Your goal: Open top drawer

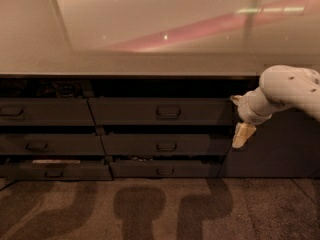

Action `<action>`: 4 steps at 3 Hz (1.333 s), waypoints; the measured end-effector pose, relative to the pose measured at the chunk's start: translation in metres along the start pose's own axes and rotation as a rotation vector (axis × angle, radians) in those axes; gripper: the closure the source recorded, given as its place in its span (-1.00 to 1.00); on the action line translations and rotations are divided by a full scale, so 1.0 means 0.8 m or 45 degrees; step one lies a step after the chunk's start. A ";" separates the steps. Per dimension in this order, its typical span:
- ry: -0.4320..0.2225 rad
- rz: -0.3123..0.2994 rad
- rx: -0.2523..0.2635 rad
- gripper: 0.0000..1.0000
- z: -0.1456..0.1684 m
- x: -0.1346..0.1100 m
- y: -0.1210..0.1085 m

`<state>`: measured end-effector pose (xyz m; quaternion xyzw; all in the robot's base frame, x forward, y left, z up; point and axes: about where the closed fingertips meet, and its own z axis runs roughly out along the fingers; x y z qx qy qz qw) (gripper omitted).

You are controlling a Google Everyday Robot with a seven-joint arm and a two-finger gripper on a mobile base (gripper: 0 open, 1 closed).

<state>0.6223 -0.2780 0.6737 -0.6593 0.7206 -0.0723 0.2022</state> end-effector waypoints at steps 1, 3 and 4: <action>-0.251 0.038 -0.147 -1.00 0.027 0.012 0.024; -0.364 0.014 -0.200 -1.00 0.036 0.003 0.024; -0.347 0.029 -0.202 -1.00 0.039 0.002 0.022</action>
Offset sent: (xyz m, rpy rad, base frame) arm -0.0085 -0.0035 -0.0244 0.1717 0.0818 0.0568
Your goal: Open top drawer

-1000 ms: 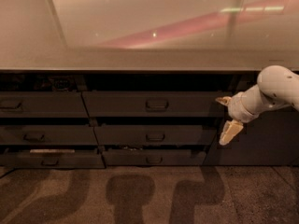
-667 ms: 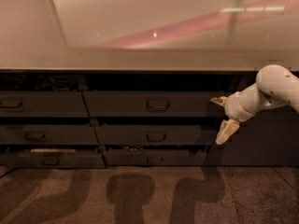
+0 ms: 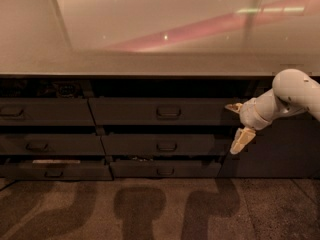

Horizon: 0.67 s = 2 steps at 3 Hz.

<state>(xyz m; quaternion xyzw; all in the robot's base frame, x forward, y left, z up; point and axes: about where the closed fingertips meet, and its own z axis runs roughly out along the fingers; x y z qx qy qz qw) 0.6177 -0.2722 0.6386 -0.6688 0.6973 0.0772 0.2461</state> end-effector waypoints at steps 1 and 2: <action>0.014 0.016 0.045 -1.00 -0.016 -0.011 -0.006; 0.030 -0.024 0.132 -1.00 -0.059 -0.050 -0.011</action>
Offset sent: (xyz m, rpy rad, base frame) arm -0.0108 0.0256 0.1169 -0.0496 -0.1915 -0.0501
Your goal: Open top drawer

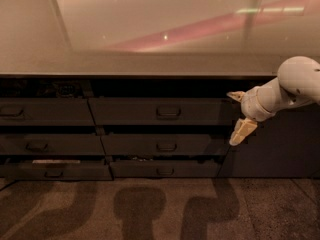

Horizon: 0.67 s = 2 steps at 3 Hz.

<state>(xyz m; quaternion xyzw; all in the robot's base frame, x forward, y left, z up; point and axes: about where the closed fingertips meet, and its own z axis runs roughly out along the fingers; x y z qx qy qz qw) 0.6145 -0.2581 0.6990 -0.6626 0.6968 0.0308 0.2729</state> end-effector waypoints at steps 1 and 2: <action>0.052 0.023 -0.018 -1.00 0.009 -0.006 -0.017; 0.052 0.023 -0.018 -1.00 0.009 -0.006 -0.017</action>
Offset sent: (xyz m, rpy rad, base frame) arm 0.0356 0.0050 0.0073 -0.0866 0.0475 -0.0598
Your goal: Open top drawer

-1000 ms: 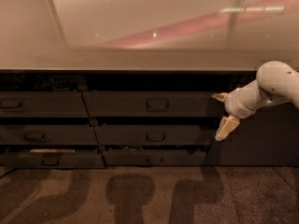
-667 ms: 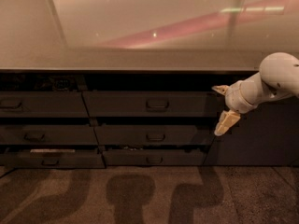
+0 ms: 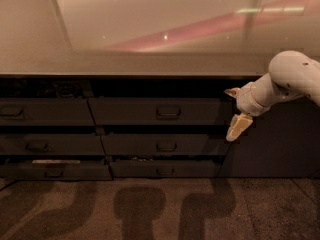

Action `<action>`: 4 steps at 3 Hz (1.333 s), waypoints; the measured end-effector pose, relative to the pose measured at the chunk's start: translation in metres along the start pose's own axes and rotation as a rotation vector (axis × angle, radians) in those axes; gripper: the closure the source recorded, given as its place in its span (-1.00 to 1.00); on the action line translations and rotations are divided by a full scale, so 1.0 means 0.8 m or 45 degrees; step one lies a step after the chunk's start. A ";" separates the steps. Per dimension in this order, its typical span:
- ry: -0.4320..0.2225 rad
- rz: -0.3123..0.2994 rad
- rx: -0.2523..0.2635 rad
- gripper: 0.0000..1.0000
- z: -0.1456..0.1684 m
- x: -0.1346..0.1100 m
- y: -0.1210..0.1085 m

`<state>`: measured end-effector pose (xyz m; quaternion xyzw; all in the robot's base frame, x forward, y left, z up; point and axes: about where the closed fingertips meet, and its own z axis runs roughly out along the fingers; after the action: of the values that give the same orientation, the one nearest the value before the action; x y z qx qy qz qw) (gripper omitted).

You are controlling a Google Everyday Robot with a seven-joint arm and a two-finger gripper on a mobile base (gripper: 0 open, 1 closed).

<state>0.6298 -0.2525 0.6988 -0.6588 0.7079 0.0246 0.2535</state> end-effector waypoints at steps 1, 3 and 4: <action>0.014 0.036 -0.011 -1.00 0.006 0.011 -0.007; 0.042 0.120 -0.067 -1.00 0.028 0.043 -0.028; -0.058 0.120 -0.120 -1.00 0.037 0.044 -0.030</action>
Offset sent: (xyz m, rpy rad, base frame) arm 0.0524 -0.0547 -0.0497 -0.0013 0.1797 -0.1412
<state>0.6618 -0.2770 0.6667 -0.6351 0.7304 0.0848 0.2366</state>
